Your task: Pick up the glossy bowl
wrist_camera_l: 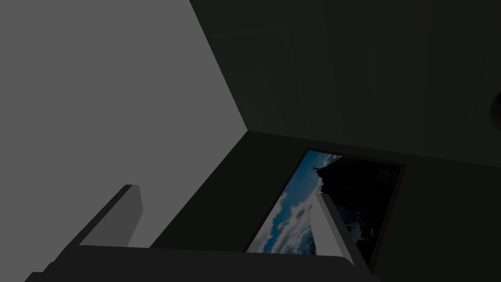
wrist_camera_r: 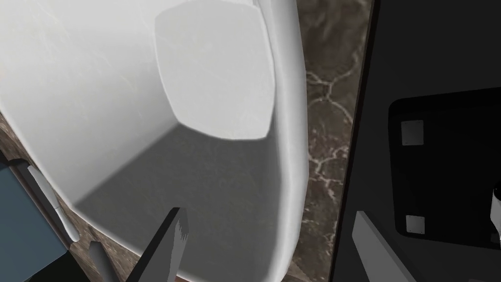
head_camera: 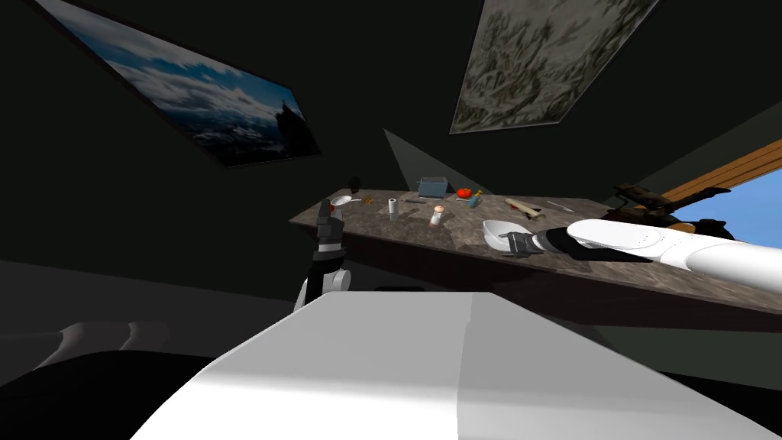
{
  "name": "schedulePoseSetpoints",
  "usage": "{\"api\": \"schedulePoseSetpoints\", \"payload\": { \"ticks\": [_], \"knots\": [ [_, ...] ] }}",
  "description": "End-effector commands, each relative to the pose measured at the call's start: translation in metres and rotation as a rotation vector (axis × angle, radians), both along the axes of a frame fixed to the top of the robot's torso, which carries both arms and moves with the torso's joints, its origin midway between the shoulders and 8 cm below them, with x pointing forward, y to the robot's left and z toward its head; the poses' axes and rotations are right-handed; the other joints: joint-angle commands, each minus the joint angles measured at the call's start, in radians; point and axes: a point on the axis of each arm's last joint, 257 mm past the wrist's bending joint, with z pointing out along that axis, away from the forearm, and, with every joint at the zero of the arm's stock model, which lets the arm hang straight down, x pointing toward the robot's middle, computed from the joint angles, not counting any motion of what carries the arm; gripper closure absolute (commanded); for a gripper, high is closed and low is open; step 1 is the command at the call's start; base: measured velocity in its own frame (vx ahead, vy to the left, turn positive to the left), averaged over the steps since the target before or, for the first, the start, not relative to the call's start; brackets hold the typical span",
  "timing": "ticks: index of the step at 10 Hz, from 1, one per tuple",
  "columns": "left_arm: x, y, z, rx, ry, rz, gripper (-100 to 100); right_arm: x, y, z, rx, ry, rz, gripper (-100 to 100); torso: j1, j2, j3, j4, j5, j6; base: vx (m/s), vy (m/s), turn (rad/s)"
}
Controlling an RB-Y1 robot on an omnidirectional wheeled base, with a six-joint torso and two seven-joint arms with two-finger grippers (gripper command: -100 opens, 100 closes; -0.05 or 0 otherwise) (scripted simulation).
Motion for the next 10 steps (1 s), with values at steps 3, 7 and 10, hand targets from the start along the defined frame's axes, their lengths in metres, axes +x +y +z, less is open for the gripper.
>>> {"api": "schedulePoseSetpoints", "payload": {
  "ticks": [3,7,10],
  "knots": [
    [0.0,0.0,0.0,0.0,0.0,0.0,0,0.007,0.004,0.004,-0.001,-0.012,0.009,100,0.001,0.002,0.001,0.0,0.0,0.0,0.01,0.0,0.002],
    [0.0,0.0,0.0,0.0,0.0,0.0,0,0.006,0.001,0.004,-0.001,-0.012,-0.004,100,0.0,0.003,0.002,0.001,0.0,-0.005,0.0,-0.001,-0.017],
    [0.0,0.0,0.0,0.0,0.0,0.0,0,-0.004,-0.011,0.004,0.01,-0.014,-0.029,100,0.003,0.001,0.0,0.0,-0.002,-0.012,-0.041,0.009,0.181]
  ]
}}
